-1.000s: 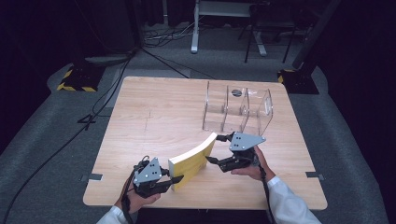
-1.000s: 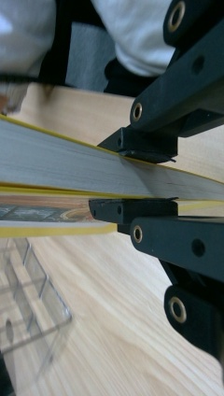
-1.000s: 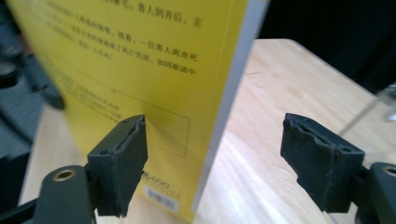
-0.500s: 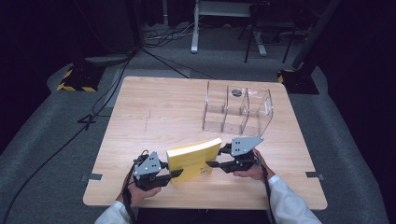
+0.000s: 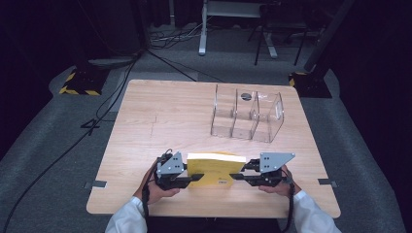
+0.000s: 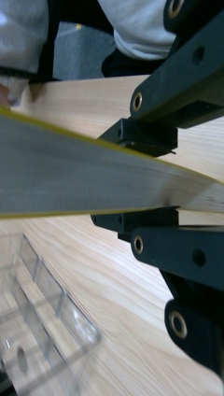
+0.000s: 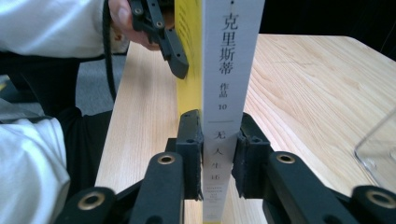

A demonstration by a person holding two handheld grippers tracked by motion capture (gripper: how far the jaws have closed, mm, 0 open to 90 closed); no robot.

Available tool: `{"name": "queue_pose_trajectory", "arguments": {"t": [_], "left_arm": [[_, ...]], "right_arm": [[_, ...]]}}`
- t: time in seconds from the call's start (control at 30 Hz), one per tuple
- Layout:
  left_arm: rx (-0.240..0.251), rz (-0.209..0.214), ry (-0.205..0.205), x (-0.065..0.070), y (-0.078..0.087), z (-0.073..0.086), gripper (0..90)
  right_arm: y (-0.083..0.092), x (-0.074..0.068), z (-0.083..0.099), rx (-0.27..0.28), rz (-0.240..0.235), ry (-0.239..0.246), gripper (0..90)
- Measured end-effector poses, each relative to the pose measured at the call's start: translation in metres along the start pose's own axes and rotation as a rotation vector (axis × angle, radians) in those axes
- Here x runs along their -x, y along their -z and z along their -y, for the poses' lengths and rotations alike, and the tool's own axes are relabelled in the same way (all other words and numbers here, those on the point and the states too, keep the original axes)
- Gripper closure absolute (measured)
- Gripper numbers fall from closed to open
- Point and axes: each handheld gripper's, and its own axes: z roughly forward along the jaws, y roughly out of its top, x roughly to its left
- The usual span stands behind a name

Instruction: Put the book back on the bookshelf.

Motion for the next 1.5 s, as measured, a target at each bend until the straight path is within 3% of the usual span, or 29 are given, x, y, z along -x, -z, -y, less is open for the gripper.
{"name": "queue_pose_trajectory", "arguments": {"t": [0.1, 0.23, 0.33, 0.5, 0.67, 0.77, 0.97, 1.07, 1.17, 1.23, 1.33, 1.5], "left_arm": [[0.005, 0.047, -0.020, -0.003, -0.015, -0.007, 73.8], [0.016, 0.060, -0.014, -0.006, -0.026, -0.012, 74.4], [0.021, 0.072, -0.006, -0.009, -0.028, -0.012, 74.1], [0.001, -0.019, 0.014, -0.009, -0.030, -0.010, 60.6], [-0.070, -0.062, -0.001, -0.009, -0.025, 0.001, 59.1], [-0.066, -0.056, 0.008, -0.008, -0.020, 0.008, 63.2], [-0.068, -0.053, -0.015, -0.001, -0.015, 0.014, 68.6], [-0.060, -0.052, -0.002, 0.000, -0.015, 0.016, 68.4], [-0.050, -0.050, 0.029, -0.001, -0.018, 0.020, 67.9], [-0.071, -0.080, 0.029, 0.001, -0.024, 0.024, 67.0], [-0.083, -0.093, 0.021, 0.001, -0.025, 0.022, 67.3], [-0.070, -0.106, 0.038, -0.001, -0.032, 0.019, 67.2]], "right_arm": [[0.006, 0.008, 0.008, 0.016, -0.017, -0.035, 70.4], [0.010, 0.020, 0.021, 0.055, -0.011, -0.105, 70.7], [0.011, 0.021, 0.022, 0.053, -0.009, -0.103, 70.2], [0.010, 0.015, 0.020, 0.046, 0.017, -0.081, 74.1], [0.011, 0.007, 0.019, 0.036, 0.040, -0.052, 75.2], [0.012, 0.003, 0.019, 0.036, 0.048, -0.043, 75.2], [0.009, 0.001, 0.022, 0.052, 0.041, -0.049, 71.1], [-0.003, 0.001, 0.025, 0.002, 0.040, -0.036, 70.2], [-0.008, 0.000, 0.027, 0.000, 0.041, -0.034, 71.8], [-0.007, 0.001, 0.026, 0.001, 0.033, -0.032, 72.4], [-0.008, 0.000, 0.026, 0.021, 0.037, -0.047, 71.2], [-0.008, -0.001, 0.023, 0.050, 0.035, -0.056, 72.8]]}}
